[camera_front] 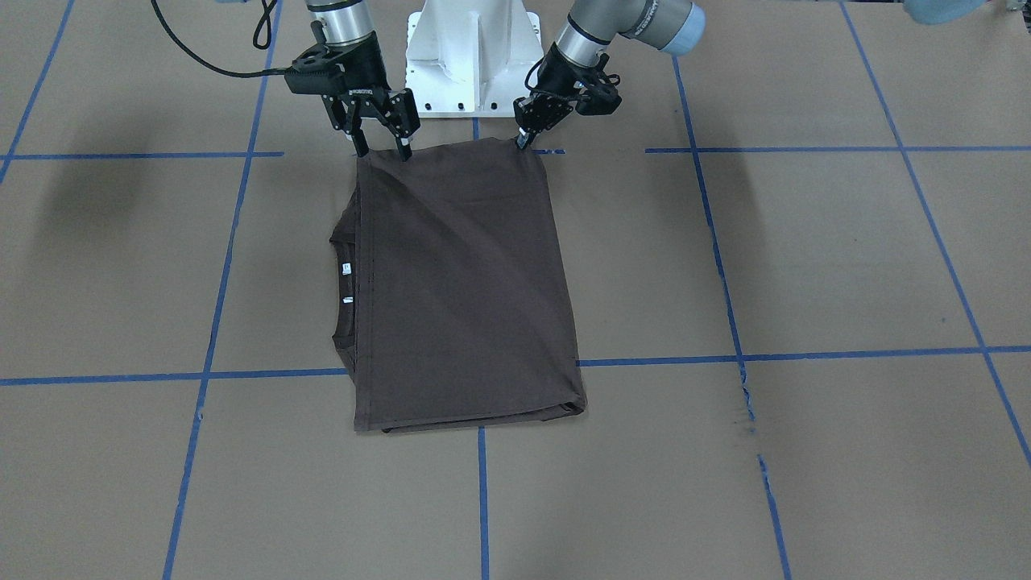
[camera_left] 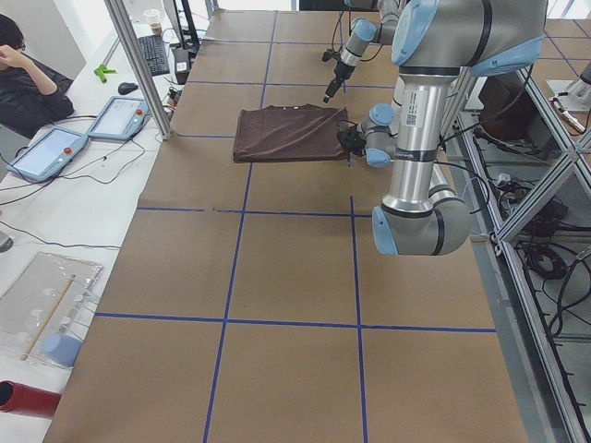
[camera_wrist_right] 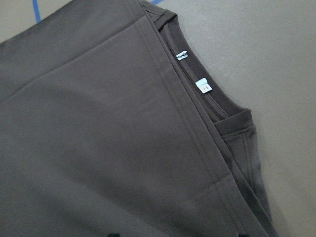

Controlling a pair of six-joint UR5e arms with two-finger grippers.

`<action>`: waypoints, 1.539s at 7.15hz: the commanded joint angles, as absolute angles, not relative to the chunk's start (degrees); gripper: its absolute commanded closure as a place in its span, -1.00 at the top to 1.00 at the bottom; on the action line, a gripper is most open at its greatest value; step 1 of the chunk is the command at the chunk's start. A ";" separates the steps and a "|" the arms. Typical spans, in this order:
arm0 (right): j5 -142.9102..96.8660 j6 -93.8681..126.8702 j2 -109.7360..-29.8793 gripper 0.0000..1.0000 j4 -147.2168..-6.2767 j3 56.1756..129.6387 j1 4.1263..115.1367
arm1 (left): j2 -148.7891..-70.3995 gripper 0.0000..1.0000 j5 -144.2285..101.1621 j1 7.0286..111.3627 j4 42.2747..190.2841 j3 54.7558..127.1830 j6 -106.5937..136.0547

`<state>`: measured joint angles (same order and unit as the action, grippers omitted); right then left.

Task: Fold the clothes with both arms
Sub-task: 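Place both grippers at the shirt edge nearest the robot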

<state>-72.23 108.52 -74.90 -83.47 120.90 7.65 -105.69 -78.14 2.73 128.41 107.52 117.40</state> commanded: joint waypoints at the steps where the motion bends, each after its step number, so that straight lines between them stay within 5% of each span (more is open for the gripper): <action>1: -72.33 109.25 -74.27 0.68 -85.25 117.96 6.60 | -105.73 -1.00 -78.13 2.73 128.41 107.67 117.33; 9: -72.16 110.21 -74.27 0.62 -85.52 112.85 3.87 | -105.65 -1.00 -78.13 2.81 128.50 107.84 117.33; 11: -71.98 110.30 -74.18 0.42 -85.52 112.59 3.78 | -105.64 -1.00 -78.13 2.90 128.50 107.84 117.33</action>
